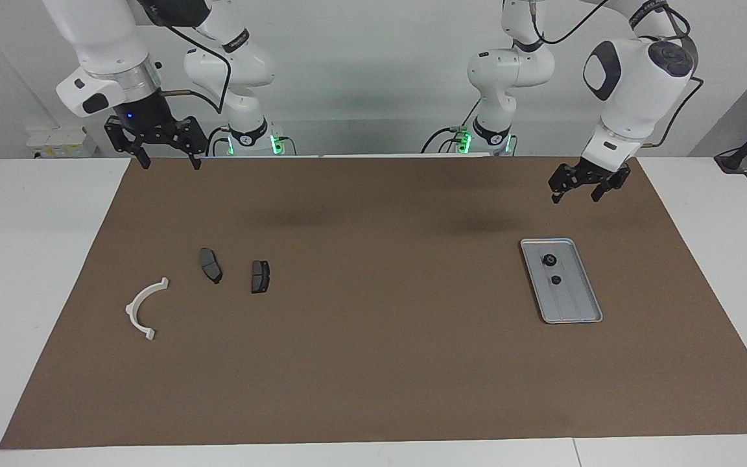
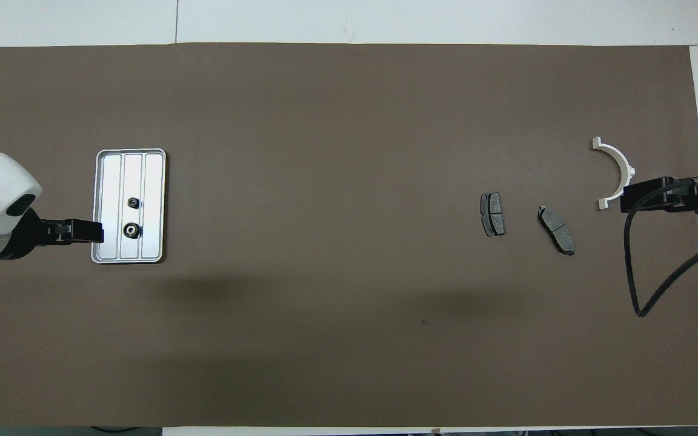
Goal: Place bearing gear from tray to pile
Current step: 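Reach the left gripper down to a dark bearing gear in the tray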
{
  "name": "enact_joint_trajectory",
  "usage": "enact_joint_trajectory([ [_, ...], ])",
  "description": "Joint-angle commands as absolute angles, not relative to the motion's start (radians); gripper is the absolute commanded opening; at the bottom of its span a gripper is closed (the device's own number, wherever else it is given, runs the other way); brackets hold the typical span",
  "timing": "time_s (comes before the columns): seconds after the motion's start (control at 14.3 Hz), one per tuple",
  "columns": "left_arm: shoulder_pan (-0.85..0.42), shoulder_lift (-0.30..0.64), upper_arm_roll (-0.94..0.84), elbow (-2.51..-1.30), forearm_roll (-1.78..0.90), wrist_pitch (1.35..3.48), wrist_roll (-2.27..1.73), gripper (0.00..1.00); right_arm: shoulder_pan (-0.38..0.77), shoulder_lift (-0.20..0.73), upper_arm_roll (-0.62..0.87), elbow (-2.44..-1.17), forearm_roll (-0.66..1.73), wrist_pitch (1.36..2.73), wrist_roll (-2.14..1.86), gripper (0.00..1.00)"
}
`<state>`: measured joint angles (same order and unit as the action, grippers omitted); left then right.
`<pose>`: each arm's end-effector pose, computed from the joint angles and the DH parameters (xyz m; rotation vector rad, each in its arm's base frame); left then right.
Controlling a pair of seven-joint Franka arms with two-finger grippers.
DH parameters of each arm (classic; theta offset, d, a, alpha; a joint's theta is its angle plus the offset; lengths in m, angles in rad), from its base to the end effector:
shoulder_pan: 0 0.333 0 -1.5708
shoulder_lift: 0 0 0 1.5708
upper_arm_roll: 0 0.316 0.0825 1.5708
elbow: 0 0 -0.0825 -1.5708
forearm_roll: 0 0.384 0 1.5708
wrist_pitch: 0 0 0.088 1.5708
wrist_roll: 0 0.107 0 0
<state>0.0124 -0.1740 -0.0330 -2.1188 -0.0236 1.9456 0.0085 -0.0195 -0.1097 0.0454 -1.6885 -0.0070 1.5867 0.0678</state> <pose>0.5021 -0.0126 0.4880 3.1252 -0.0312 0.0010 0.5207 0.0141 0.6292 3.1293 -0.0658 0.0130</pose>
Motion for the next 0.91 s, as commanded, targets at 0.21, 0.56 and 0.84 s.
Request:
enact_joint_trajectory([
  [0.21, 0.032, -0.100, -0.035, -2.186, -0.011, 2.101, 0.038, 1.00, -0.023, -0.101, 0.052, -1.672, -0.017, 1.580, 0.078, 1.00],
  [0.56, 0.055, -0.054, -0.035, -2.223, -0.011, 2.207, 0.067, 1.00, -0.025, -0.103, 0.052, -1.672, -0.015, 1.580, 0.078, 1.00],
  [0.84, 0.071, -0.012, -0.035, -2.240, -0.011, 2.256, 0.084, 1.00, -0.025, -0.103, 0.052, -1.674, -0.015, 1.583, 0.084, 1.00],
])
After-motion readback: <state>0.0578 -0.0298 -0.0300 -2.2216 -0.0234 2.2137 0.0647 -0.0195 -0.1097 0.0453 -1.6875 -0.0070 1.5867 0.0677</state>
